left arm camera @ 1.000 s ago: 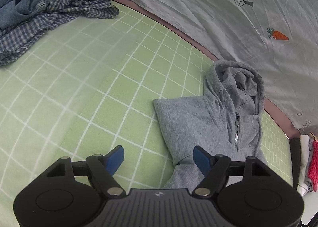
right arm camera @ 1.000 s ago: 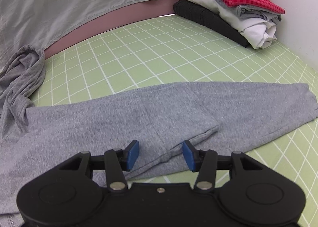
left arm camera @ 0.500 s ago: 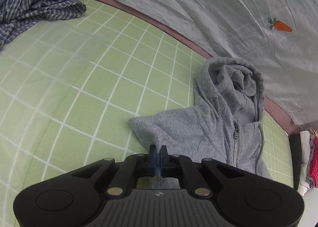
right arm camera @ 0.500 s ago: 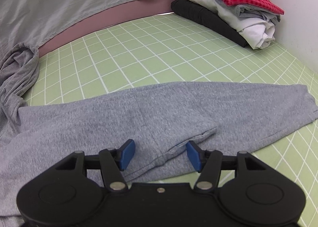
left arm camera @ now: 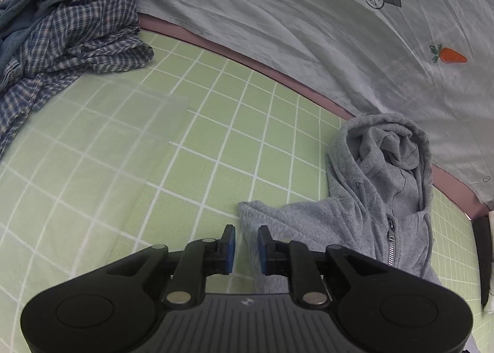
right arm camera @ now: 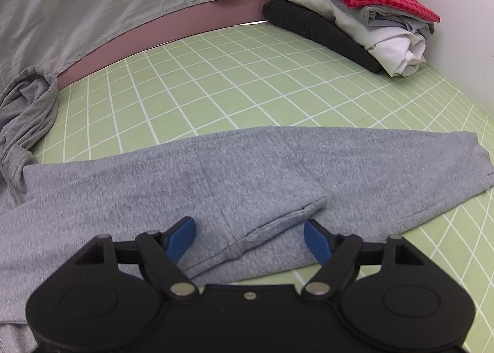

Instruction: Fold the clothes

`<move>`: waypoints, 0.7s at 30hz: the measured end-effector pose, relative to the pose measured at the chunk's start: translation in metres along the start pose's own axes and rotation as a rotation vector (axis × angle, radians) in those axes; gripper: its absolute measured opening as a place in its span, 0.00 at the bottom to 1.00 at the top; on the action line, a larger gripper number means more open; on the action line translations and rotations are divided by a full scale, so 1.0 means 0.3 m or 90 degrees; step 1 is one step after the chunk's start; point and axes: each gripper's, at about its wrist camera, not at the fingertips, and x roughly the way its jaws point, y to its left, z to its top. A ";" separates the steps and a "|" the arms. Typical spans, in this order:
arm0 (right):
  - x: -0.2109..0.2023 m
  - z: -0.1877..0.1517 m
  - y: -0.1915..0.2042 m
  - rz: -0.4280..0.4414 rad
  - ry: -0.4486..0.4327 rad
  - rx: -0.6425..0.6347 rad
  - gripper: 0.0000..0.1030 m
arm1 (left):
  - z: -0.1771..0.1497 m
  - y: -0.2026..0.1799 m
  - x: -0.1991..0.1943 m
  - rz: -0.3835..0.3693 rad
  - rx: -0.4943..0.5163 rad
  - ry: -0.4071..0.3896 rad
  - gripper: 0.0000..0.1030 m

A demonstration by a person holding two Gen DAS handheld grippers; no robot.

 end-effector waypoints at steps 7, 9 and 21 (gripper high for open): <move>0.001 -0.004 -0.004 -0.001 -0.003 0.010 0.79 | -0.183 -0.064 -0.057 0.002 0.072 0.056 0.27; 0.002 -0.005 -0.007 0.001 -0.003 0.008 0.79 | -0.230 -0.067 -0.067 0.009 0.078 0.056 0.27; -0.001 -0.014 -0.015 0.013 -0.010 -0.003 0.79 | -0.302 -0.059 -0.136 0.005 0.072 0.059 0.07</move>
